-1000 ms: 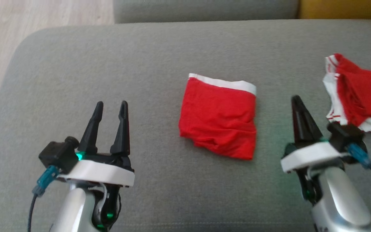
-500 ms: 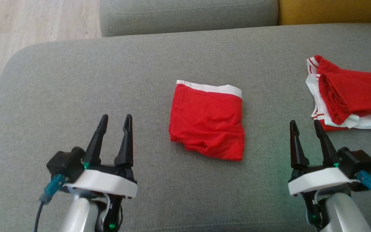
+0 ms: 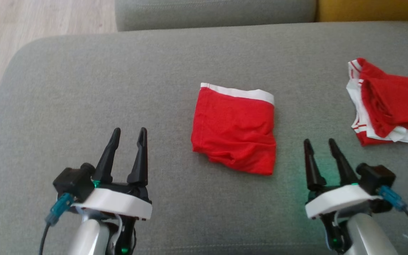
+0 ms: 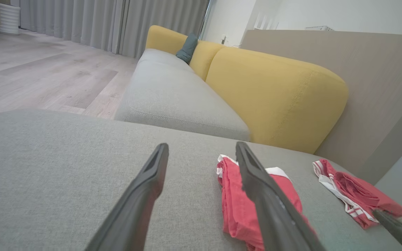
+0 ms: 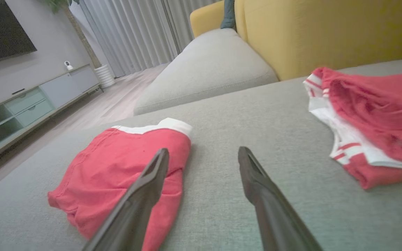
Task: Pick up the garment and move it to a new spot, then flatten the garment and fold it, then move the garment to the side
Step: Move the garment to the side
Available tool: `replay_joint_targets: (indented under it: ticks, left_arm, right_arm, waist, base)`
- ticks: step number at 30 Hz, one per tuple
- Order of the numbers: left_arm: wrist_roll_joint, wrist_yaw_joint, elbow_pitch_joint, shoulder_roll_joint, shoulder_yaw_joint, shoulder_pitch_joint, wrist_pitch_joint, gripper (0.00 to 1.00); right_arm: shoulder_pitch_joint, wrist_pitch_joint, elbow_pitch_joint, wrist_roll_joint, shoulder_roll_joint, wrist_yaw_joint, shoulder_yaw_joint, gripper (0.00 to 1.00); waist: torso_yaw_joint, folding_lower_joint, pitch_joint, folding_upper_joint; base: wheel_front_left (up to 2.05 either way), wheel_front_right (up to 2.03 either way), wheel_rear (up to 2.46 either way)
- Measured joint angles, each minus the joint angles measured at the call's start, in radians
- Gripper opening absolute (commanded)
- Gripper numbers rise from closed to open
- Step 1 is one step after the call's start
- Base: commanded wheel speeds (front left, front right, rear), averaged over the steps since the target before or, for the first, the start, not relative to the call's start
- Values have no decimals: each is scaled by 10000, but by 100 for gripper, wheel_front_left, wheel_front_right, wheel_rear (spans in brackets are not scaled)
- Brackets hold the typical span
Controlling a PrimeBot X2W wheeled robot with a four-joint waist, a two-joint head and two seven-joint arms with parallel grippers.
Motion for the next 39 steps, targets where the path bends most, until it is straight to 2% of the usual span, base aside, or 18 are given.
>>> replay_joint_targets:
  ticks: [13,21,28,29,30,35,39]
  left_arm:
    - [0,-161,77,2,-313,-420,0,100]
    - [0,-163,140,2,-370,-571,0,100]
    - [0,-163,138,0,-368,-615,0,100]
    - [0,-163,140,0,-366,-616,0,100]
    - [0,-163,140,0,-362,-619,0,100]
    - [0,-161,146,0,-314,-672,0,100]
    - [0,-161,136,0,-276,-760,0,100]
  right_arm:
    - [-1976,826,2460,1603,-17,0,1183,100]
    - [-3065,840,4092,1785,-44,0,1352,100]
    - [-3907,700,4972,1887,-130,0,1783,100]
    - [-4000,662,5078,1887,-151,0,1904,93]
    - [-4073,656,5139,1887,-167,0,1996,0]
    - [-4383,353,5597,1436,-161,0,2426,0]
    - [-4512,86,5914,44,-113,0,2337,0]
  waist:
    - [824,0,884,0]
    - [1311,0,1247,0]
    - [1392,0,1439,0]
    - [1380,0,1454,0]
    - [1363,0,1463,0]
    - [1169,0,1436,0]
    - [913,0,1354,0]
  base:
    - [0,0,0]
    - [0,0,0]
    - [0,0,0]
    - [0,0,0]
    - [0,0,0]
    - [0,0,0]
    - [0,0,0]
